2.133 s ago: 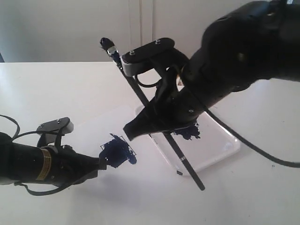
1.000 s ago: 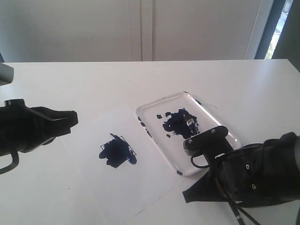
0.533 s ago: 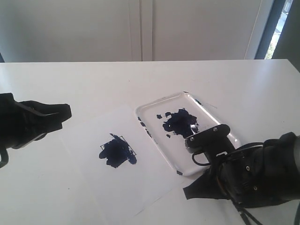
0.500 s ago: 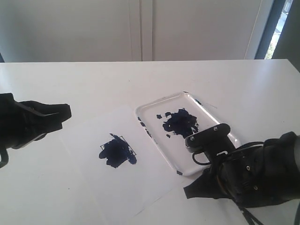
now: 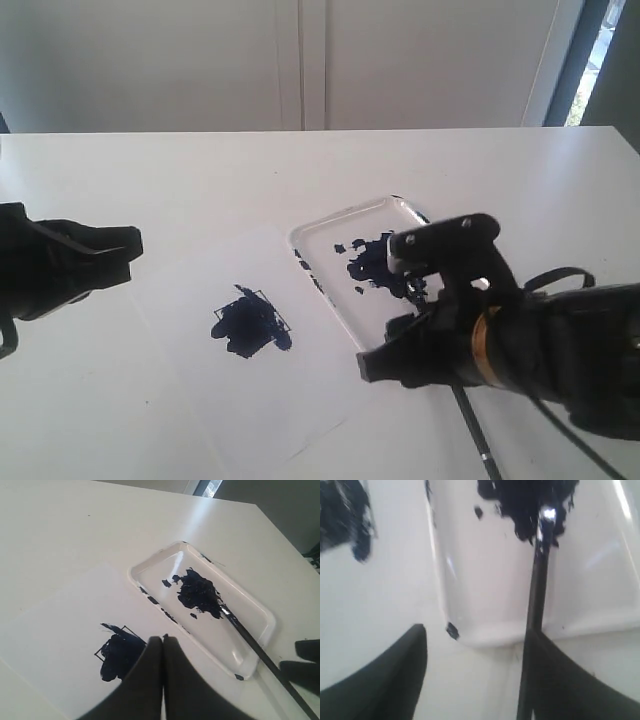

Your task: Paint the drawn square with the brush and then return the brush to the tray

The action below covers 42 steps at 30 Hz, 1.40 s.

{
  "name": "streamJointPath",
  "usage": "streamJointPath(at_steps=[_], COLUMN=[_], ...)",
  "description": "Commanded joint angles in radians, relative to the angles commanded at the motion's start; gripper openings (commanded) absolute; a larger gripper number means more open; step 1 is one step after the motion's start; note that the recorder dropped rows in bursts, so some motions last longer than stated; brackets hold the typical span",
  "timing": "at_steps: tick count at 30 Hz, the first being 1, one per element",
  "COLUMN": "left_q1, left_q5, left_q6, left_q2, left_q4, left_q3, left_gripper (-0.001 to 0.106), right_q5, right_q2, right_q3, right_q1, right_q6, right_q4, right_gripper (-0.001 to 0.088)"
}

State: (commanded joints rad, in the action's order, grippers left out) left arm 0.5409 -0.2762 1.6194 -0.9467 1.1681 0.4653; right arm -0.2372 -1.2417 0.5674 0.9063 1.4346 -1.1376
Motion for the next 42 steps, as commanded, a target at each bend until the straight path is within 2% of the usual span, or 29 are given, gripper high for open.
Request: streamJointPath(at_steps=[7,12,20,26,29,33,37,42], left_q1=[0.0,0.0,0.0,0.0,0.0,0.0,0.0,0.0], left_q5=[0.067,0.069,0.069,0.091,0.095,0.093,0.091,0.087], left_q6=[0.0,0.005,0.007,0.003,0.003,0.005,0.007,0.004], left_q2=[0.135,0.259,0.416,0.518,0.594,0.639,0.711,0.779], left_q4=[0.033,0.028,-0.037,-0.038,-0.038,-0.041,-0.059,-0.075], left_q3=[-0.007,-0.073,-0.196,-0.253,-0.324,-0.373,-0.459,-0.465], left_gripper=[0.0,0.0,0.0,0.0,0.0,0.0,0.0,0.0], right_q5=[0.036,0.174,0.342,0.367,0.377,0.394,0.409,0.369], right_q2=[0.291,0.465,0.734,0.911,1.022,1.088,1.126,1.126], right_q3=[-0.008,-0.086,-0.282,-0.403,-0.505,-0.561,-0.567,-0.567], right_q1=[0.0,0.0,0.0,0.0,0.0,0.0,0.0,0.0], right_q6=[-0.019,-0.066,-0.066,-0.064,-0.021,-0.012,0.005,0.005], right_q4=[0.0,0.0,0.01,0.012,0.015,0.019,0.019,0.003], right_gripper=[0.0,0.0,0.0,0.0,0.0,0.0,0.0,0.0])
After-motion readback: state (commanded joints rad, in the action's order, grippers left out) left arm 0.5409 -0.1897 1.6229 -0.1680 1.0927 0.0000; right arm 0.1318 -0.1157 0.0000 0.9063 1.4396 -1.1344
